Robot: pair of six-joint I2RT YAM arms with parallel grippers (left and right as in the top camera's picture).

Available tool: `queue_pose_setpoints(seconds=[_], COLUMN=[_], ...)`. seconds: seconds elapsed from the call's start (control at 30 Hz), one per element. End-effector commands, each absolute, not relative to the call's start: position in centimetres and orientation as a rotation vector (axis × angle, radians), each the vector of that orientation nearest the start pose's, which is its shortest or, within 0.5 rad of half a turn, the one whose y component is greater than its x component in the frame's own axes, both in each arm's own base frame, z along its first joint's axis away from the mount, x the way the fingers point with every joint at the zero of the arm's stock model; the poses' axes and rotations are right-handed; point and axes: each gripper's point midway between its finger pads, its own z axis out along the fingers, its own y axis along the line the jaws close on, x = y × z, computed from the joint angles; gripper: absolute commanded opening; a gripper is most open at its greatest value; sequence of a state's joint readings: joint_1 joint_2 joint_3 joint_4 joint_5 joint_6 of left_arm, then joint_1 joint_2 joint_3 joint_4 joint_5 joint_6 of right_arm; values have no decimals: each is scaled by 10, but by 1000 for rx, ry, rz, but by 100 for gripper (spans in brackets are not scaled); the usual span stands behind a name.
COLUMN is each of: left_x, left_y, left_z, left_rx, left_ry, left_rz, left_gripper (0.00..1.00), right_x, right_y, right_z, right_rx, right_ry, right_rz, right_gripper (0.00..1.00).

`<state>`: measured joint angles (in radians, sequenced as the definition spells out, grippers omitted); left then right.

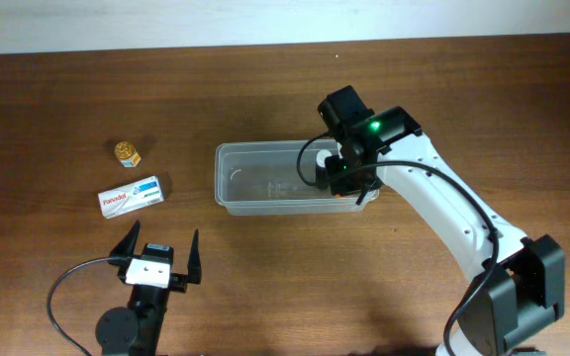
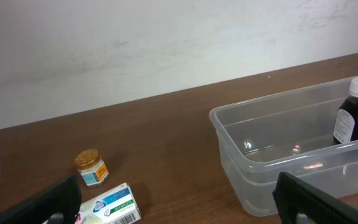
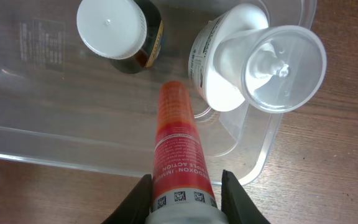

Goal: Pack container
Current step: 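Lower the orange tube upright beside the lotion bottle and open the right gripper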

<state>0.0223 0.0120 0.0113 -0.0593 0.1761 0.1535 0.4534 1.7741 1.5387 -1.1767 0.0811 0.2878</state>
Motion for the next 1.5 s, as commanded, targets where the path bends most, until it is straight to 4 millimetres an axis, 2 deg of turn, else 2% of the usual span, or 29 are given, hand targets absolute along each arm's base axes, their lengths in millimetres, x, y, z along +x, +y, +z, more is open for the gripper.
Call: queue_pose_setpoints(seconds=[0.0,0.43,0.63,0.83,1.1,1.2,1.37,1.47], left_x=[244,244,244,244,244,244,244,244], left_y=[-24,-24,-24,-24,-24,-24,-24,-24], left_z=[161,161,161,161,161,161,161,161], left_rx=[234,234,234,234,234,234,234,234], left_ry=[1615,1615,1615,1615,1615,1615,1615,1615], left_rz=[-10,-10,-10,-10,-10,-10,-10,-10], left_gripper=[99,99,99,99,99,100,99,99], right_x=[333,329,326,324,326,326,326,326], right_y=[148,151,149,148,149,149,149,149], right_z=[129,127,119,108,107,107,107,107], right_rx=[-226,-63,-8,-4,-3,-3,-3,-3], right_ry=[2961,2990,3012,3024,3018,3017,3017,3016], right_rz=[-26,12,-1,-9,-5,-5,-4,-4], right_gripper=[24,24,24,24,24,33,40,40])
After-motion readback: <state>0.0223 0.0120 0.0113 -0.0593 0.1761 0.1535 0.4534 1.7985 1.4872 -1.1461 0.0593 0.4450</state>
